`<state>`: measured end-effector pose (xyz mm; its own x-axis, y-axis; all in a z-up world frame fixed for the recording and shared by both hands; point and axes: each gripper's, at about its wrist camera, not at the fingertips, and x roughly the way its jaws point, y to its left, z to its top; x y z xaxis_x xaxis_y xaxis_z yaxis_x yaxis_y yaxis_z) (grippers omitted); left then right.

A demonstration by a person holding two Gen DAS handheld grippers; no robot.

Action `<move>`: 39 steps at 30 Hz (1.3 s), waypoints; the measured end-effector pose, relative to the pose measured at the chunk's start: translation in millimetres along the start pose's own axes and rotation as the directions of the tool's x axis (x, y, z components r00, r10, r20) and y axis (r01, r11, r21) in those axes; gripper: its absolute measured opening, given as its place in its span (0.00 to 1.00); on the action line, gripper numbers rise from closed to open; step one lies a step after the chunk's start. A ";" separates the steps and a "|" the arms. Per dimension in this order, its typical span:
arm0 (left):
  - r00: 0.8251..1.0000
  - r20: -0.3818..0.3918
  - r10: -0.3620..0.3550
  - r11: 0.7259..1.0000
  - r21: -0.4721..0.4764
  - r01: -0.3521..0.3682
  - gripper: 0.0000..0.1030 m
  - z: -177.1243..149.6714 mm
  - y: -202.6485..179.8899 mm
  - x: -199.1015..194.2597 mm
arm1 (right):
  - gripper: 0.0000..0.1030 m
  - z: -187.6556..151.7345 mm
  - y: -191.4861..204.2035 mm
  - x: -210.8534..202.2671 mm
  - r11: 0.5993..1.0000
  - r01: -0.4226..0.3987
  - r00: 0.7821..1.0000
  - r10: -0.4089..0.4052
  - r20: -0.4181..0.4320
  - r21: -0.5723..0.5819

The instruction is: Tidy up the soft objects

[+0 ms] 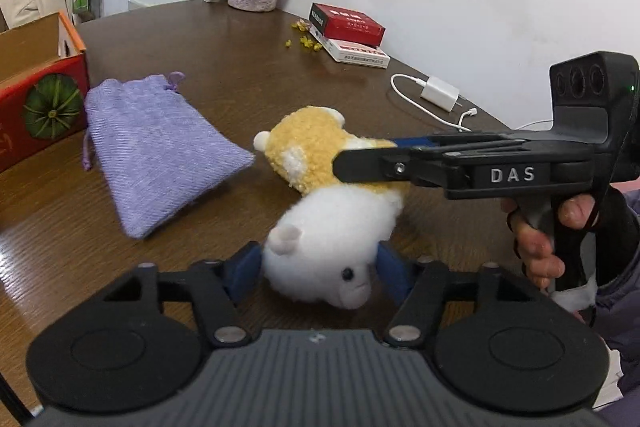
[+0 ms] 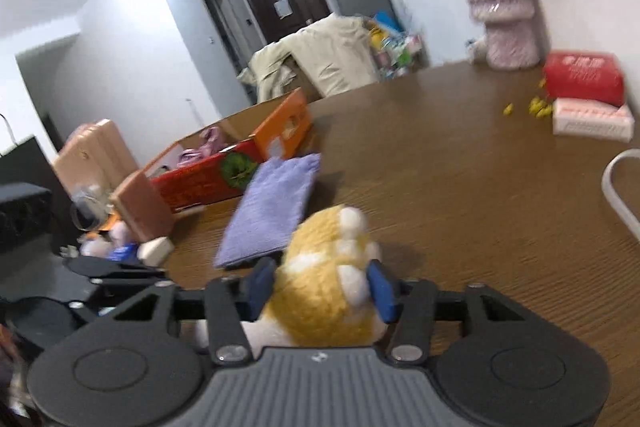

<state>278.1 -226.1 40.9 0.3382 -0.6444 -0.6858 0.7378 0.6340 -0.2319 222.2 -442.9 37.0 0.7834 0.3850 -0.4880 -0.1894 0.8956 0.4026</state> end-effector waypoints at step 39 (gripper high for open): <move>0.973 0.062 0.221 0.973 -0.081 -0.216 0.54 113.6 217.2 -55.5 | 0.42 168.3 103.3 228.3 0.997 -0.053 0.998 0.052 -0.021 -0.056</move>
<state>486.0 -101.2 107.0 0.5282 -0.5137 -0.6761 0.5976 0.7906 -0.1338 481.1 -300.0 97.5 0.7601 0.4359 -0.4820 -0.2640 0.8848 0.3839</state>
